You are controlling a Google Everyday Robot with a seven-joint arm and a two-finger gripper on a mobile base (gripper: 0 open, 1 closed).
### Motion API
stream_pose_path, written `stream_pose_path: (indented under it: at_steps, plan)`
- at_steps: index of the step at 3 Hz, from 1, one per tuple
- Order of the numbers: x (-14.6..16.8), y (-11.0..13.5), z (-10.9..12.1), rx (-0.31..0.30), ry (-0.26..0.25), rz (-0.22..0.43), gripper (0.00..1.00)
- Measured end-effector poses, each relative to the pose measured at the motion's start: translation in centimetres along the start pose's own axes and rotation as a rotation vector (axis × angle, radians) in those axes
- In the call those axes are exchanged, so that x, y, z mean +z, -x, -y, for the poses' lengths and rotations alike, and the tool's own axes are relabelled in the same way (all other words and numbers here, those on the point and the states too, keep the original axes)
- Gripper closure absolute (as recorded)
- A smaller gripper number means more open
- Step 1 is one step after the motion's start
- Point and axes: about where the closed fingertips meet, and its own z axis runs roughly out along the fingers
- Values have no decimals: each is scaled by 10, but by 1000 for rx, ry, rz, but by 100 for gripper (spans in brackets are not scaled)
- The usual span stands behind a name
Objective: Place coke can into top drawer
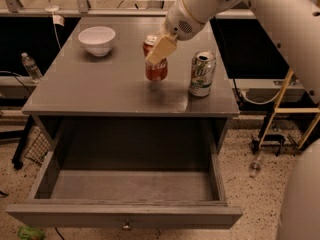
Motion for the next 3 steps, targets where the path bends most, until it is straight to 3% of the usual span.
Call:
stream_pose_path:
  at_steps: [2, 3]
  plan:
    - [3, 1, -9, -28, 20, -5, 100]
    - [-3, 2, -32, -51, 46, -14, 100]
